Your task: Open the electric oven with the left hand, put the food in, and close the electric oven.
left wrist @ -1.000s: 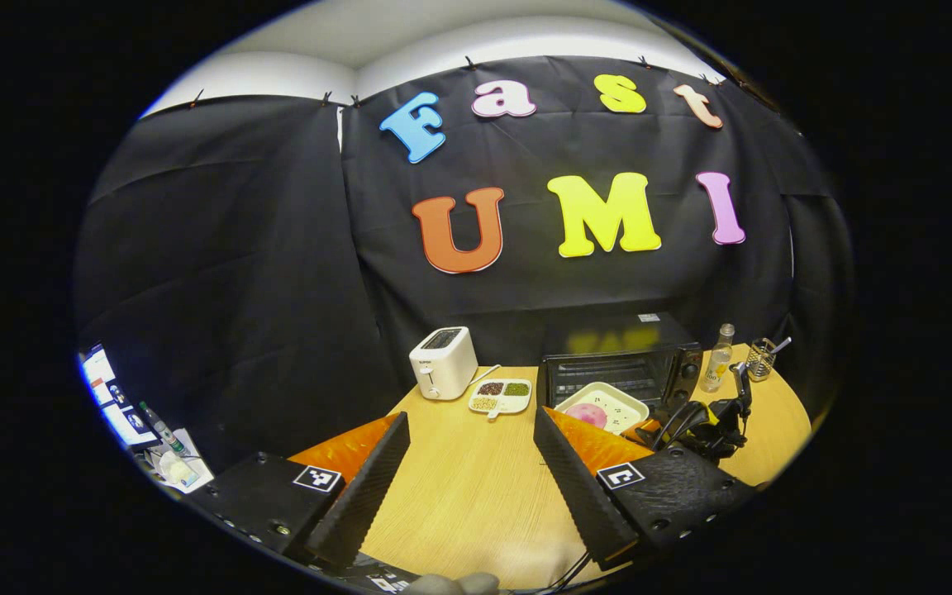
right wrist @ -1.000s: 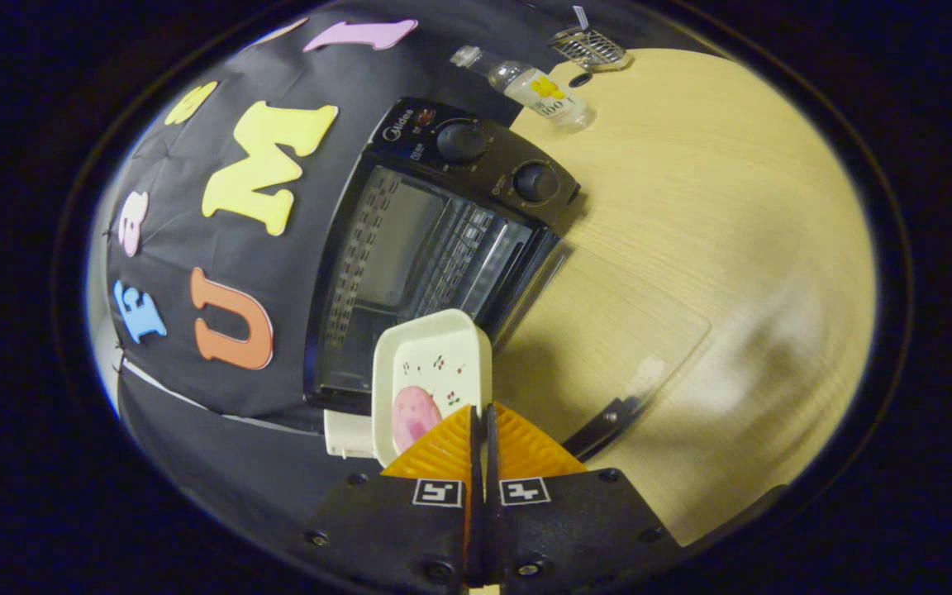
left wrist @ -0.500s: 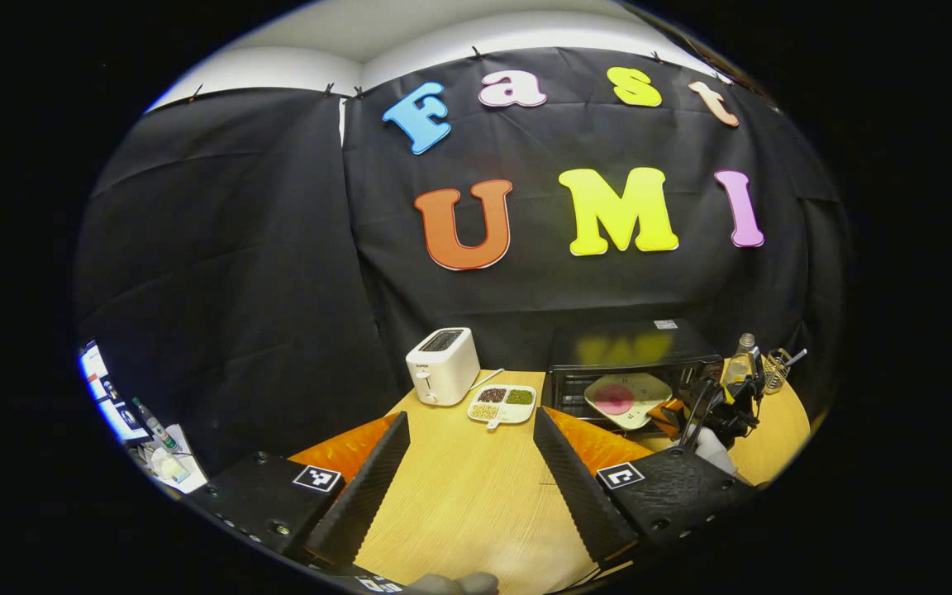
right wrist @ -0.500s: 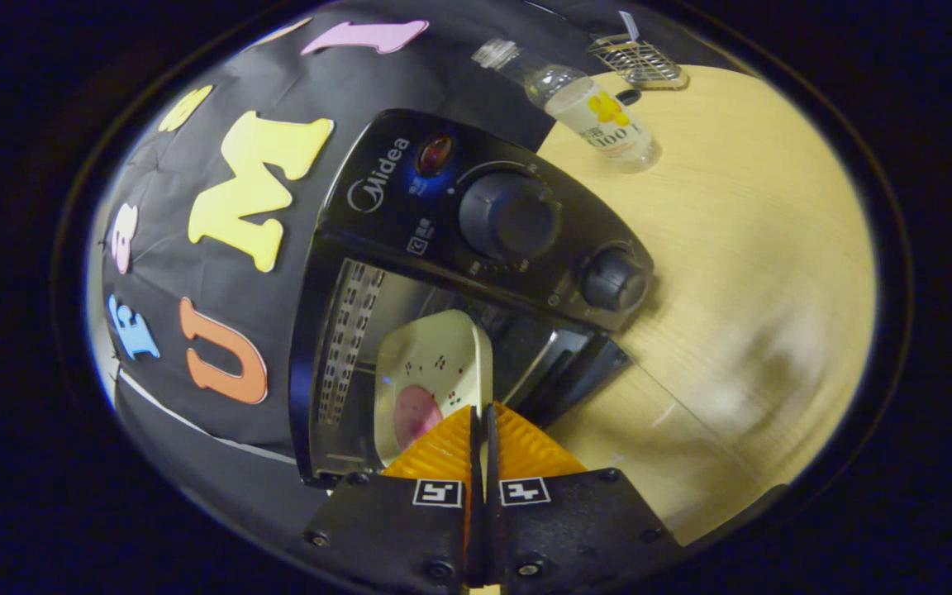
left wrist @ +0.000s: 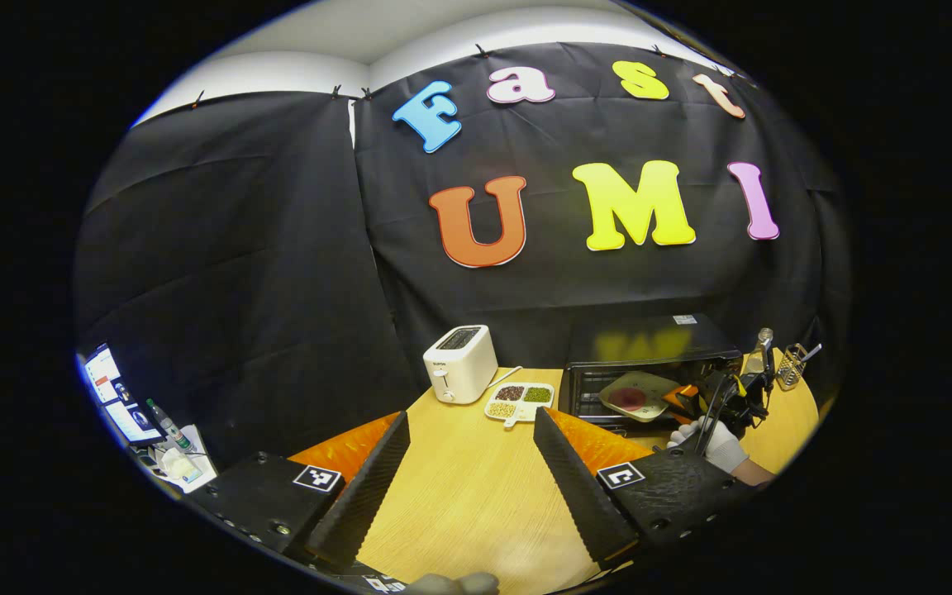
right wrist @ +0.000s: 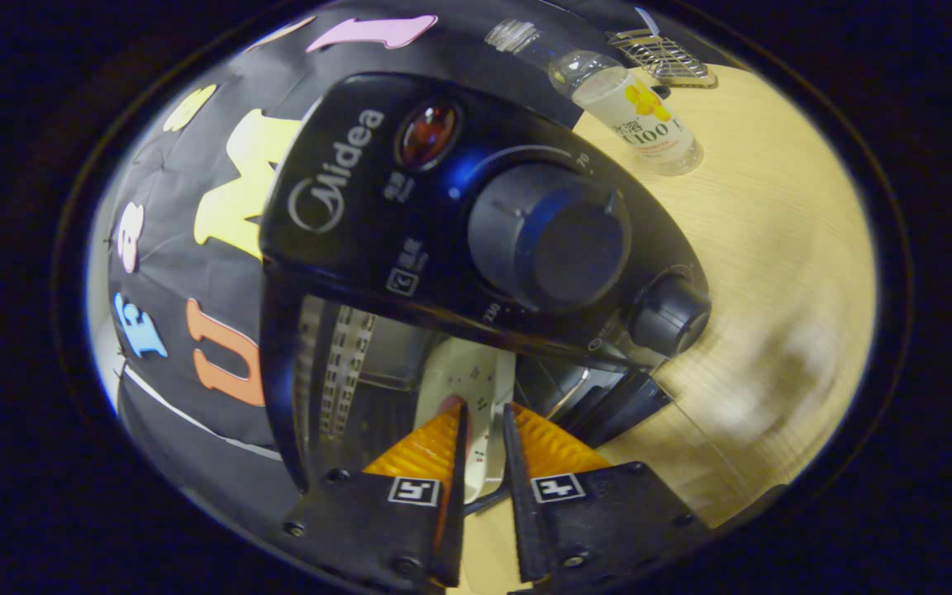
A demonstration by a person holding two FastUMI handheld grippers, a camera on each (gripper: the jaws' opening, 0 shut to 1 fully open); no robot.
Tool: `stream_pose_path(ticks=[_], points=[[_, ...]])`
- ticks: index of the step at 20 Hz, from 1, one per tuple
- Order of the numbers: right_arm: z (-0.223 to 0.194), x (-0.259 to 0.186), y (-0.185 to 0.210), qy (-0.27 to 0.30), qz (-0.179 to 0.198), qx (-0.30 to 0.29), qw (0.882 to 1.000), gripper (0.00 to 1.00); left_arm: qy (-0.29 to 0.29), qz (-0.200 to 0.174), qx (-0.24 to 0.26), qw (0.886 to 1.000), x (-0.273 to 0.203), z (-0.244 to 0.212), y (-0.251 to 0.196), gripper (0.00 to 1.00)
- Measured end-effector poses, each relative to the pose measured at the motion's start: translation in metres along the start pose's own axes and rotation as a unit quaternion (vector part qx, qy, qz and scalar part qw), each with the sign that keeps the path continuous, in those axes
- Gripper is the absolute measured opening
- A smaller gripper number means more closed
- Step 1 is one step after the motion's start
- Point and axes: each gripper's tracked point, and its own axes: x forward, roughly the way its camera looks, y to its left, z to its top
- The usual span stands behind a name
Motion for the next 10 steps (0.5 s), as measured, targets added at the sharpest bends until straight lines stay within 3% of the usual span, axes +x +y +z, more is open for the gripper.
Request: stream_pose_path(ticks=[1,6,7,8,10], points=[[0.002,-0.004,-0.002,0.0,-0.009,-0.014,1.0,0.37,-0.002,-0.001,-0.002,1.0,-0.001,0.003,0.0,0.97],[0.013,-0.053,0.014,-0.006,-0.004,-0.058,0.998,0.63,-0.022,-0.017,-0.009,1.0,-0.015,0.014,-0.001,0.97],[0.013,-0.065,0.018,-0.005,-0.004,-0.082,0.997,0.83,-0.026,-0.023,-0.01,0.999,-0.018,0.016,-0.002,0.97],[0.014,-0.081,0.021,-0.005,-0.004,-0.107,0.994,0.82,-0.03,-0.029,-0.01,0.999,-0.022,0.018,-0.003,0.97],[0.016,-0.111,0.031,-0.008,-0.001,-0.158,0.987,0.9,-0.041,-0.044,-0.011,0.998,-0.03,0.024,-0.006,0.96]])
